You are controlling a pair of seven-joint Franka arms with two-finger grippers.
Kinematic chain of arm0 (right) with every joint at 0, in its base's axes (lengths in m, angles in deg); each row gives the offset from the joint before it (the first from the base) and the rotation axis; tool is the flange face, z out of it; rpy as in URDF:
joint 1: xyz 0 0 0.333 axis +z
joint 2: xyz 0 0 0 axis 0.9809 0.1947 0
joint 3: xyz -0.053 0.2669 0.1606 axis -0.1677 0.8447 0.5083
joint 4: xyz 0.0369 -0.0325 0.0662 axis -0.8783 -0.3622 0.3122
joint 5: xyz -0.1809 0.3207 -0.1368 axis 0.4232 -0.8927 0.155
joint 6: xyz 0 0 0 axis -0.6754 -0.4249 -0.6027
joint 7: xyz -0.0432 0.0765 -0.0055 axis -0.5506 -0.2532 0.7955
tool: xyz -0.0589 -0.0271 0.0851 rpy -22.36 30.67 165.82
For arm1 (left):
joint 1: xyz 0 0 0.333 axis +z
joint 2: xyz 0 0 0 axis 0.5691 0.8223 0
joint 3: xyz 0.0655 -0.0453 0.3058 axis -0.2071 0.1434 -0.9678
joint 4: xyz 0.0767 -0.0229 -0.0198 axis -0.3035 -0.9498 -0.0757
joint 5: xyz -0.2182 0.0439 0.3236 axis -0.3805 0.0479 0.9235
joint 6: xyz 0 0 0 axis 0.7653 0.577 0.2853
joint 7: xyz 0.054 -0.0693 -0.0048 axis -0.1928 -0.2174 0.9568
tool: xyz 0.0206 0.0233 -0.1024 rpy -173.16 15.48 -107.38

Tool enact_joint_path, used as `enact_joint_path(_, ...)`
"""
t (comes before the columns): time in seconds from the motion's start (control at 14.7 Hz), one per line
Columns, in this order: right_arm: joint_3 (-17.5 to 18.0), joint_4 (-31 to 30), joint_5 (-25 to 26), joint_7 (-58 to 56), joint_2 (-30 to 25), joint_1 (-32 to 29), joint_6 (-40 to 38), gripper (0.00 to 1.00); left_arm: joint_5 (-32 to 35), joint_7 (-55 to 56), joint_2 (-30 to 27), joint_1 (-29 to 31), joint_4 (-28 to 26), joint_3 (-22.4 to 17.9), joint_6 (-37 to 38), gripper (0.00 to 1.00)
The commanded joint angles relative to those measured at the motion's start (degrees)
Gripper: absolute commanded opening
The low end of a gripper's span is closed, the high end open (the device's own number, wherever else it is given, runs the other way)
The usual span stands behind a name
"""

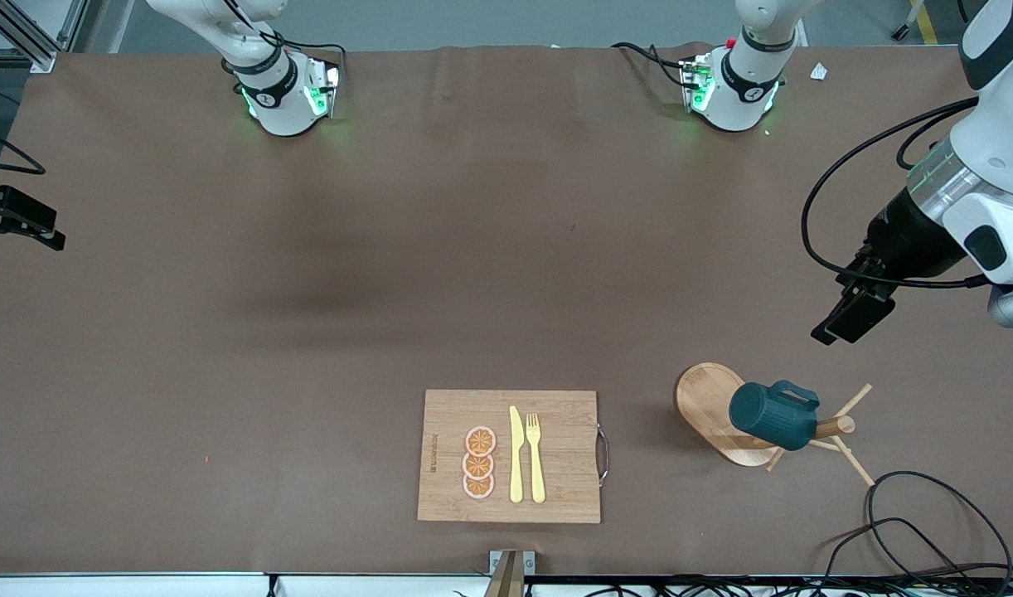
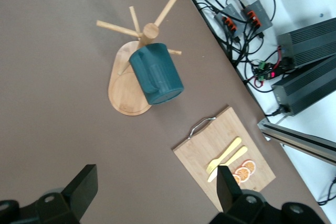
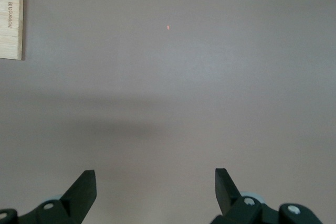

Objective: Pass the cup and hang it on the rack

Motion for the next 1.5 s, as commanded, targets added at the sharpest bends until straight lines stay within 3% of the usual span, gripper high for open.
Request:
enact_joint_path(0.0,0.4,-0.4,-0.2,0.2,-0.2,-0.6,-0.3,1.0,1.8,-1.1,-2.9,0.6,-0.7,-0.5,2.3,1.0)
enact_joint_path(0.14,0.4,-0.7,-0.2,0.2,-0.2,-0.6,-0.2,1.0,1.3,-7.3,-5.0,-0.3,-0.9,-2.7,4.6,1.0)
enact_joint_path(0.2,0.4,-0.7,-0.2,0.2,-0.2,-0.6,-0.2,1.0,1.0,-11.0,-5.8,-3.0,-1.1,-5.8,6.6,1.0)
enact_joint_path(0.48,0.4,-0.6,-0.2,0.2,-0.2,-0.6,-0.2,1.0,-9.5,-28.2,-13.3,-18.8,-4.9,-30.4,8.4,1.0)
enact_joint_path(0.75,0.4,-0.6,-0.2,0.2,-0.3,-0.6,-0.2,1.0,-12.4,-44.2,-18.9,-24.5,-11.7,-40.7,8.2,1.0)
enact_joint_path(1.02,0.4,-0.6,-0.2,0.2,-0.3,-0.5,-0.2,1.0,-16.0,-55.4,-25.1,-27.9,-20.6,-45.9,6.6,1.0)
enact_joint_path(1.29,0.4,-0.6,-0.2,0.2,-0.3,-0.6,-0.2,1.0,-17.6,-60.9,-31.2,-28.0,-28.2,-46.3,5.0,1.0)
enact_joint_path(1.43,0.4,-0.6,-0.2,0.2,-0.3,-0.6,-0.2,1.0,-17.6,-65.5,-32.0,-28.0,-28.4,-46.5,6.0,1.0)
